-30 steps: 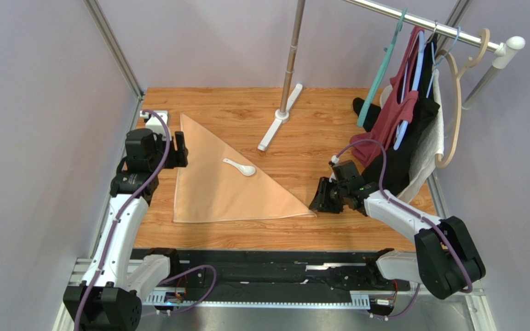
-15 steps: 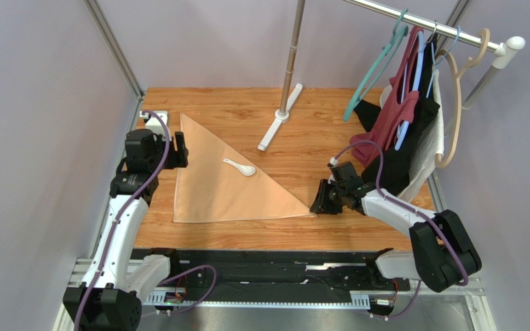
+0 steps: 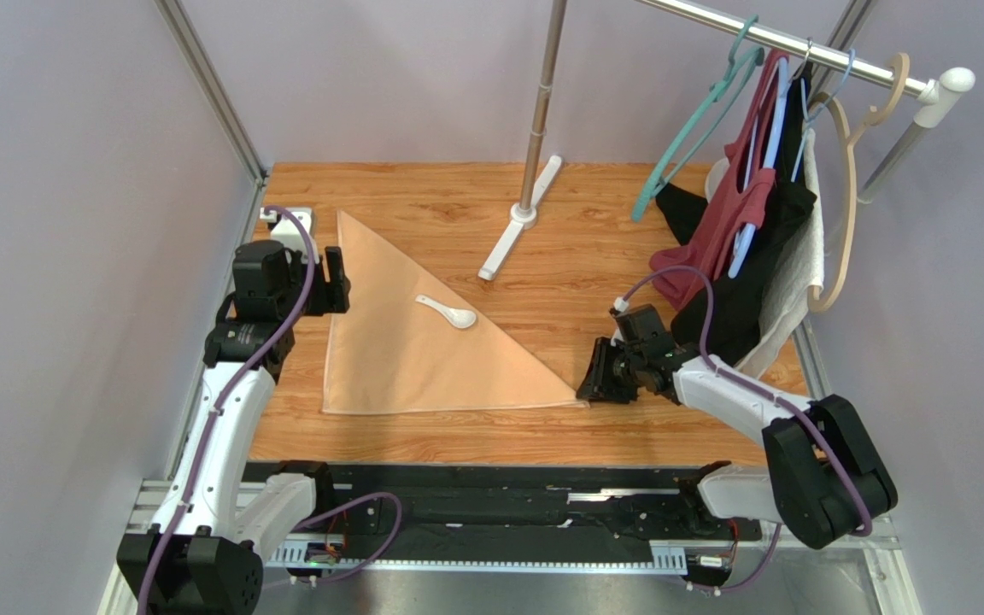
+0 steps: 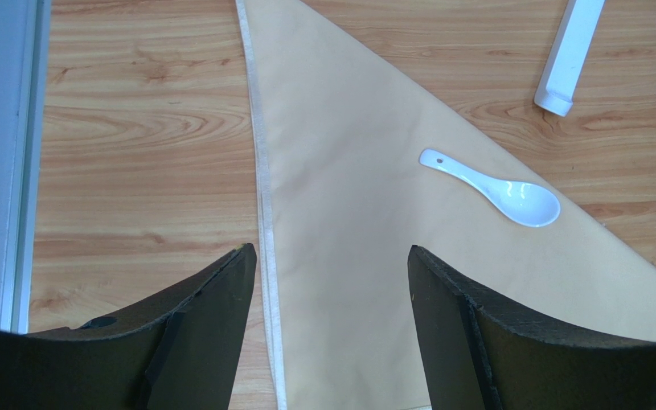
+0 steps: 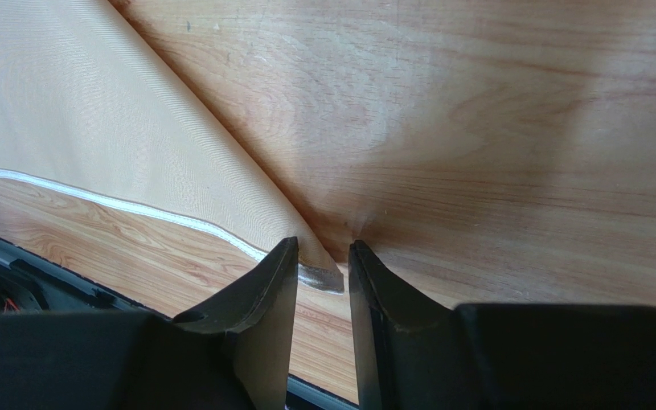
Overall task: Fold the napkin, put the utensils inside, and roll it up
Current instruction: Fold the napkin
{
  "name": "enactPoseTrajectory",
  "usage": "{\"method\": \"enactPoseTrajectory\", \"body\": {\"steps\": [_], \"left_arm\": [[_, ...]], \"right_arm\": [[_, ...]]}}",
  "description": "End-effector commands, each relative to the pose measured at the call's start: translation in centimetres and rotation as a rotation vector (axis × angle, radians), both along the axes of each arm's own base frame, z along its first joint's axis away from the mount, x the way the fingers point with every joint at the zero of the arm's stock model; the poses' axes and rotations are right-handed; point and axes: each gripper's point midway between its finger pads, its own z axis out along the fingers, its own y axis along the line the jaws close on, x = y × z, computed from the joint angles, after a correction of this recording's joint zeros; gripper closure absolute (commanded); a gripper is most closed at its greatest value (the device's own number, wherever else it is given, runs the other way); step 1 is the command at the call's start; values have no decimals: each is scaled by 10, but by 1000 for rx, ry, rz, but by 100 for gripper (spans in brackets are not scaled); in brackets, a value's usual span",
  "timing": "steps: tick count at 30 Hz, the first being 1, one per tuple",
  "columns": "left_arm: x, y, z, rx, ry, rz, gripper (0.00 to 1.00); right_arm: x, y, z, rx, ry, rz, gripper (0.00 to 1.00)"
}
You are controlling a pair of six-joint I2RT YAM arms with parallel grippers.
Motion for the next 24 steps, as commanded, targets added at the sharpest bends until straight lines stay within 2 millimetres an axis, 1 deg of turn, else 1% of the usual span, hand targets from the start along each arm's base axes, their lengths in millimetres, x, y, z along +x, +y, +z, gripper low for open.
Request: {"method": "enactPoseTrajectory", "body": {"steps": [1,8,17,24], "left_arm": [[4,-4,14,-20,-34,-8,25],[3,-4,14,-22,-36,-7,25],[3,-6,13,-29,-32,-12,25],[3,-6,12,-29,-27,-12,25]], "right_arm": [[6,3,12,26,-47,2,68],[0,1,9,26,-26,3,68],[-5,0,15,37,-34,-5,67],[-7,-2,6,23,-13,-6,68]]}}
